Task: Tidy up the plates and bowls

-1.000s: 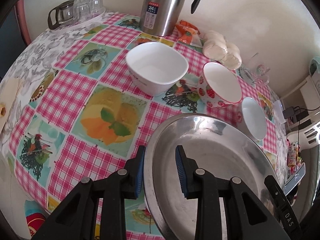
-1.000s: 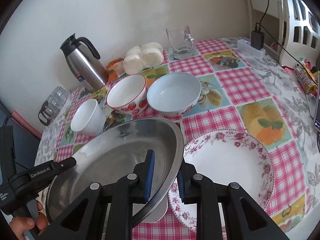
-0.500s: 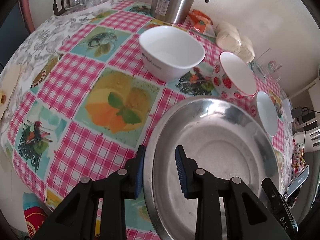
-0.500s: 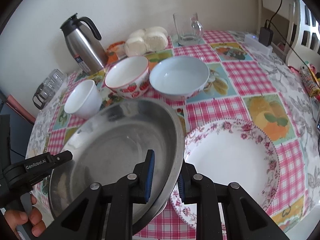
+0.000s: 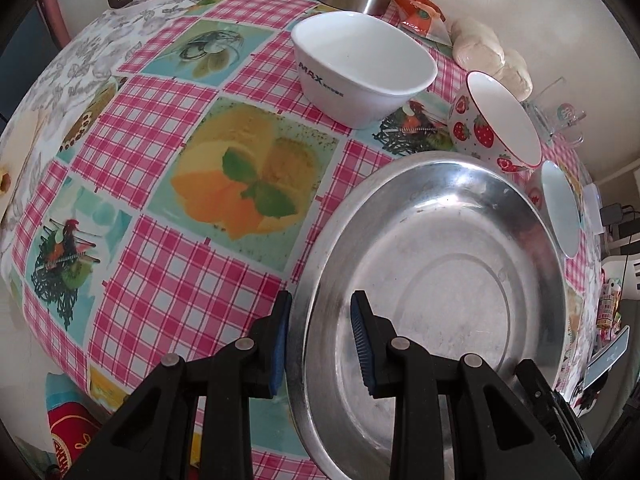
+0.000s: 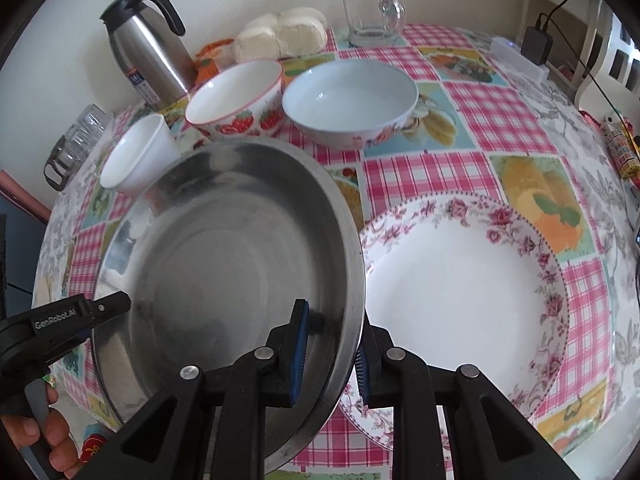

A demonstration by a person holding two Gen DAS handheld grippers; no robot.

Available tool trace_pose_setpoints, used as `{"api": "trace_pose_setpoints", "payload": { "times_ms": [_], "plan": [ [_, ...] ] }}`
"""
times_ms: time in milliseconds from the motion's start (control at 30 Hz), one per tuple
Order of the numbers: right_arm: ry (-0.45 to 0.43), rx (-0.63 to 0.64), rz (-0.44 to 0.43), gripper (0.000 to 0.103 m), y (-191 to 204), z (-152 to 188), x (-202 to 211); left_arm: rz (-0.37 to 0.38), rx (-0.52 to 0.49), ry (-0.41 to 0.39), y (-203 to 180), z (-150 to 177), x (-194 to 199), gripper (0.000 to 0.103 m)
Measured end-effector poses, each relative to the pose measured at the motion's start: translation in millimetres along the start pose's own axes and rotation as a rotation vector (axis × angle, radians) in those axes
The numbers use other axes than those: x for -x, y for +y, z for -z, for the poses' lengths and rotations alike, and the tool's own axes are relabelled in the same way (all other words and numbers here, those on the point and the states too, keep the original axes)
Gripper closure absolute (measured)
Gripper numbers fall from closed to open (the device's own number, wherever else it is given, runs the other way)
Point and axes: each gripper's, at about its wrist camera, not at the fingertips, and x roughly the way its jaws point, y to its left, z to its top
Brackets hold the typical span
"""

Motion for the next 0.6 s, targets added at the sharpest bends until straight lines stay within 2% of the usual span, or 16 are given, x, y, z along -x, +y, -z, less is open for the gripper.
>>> {"api": "trace_pose_setpoints", "payload": {
  "times_ms": [167, 600],
  "plan": [
    [0.027, 0.001, 0.015, 0.080, -1, 2, -5, -0.010, -0.004, 0.021, -1, -1, -7, 0.072],
    [0.030, 0.018, 0.028, 0.080, 2, 2, -5, -0.024, -0.020, 0.011, -5, -3, -12, 0.071]
  ]
}}
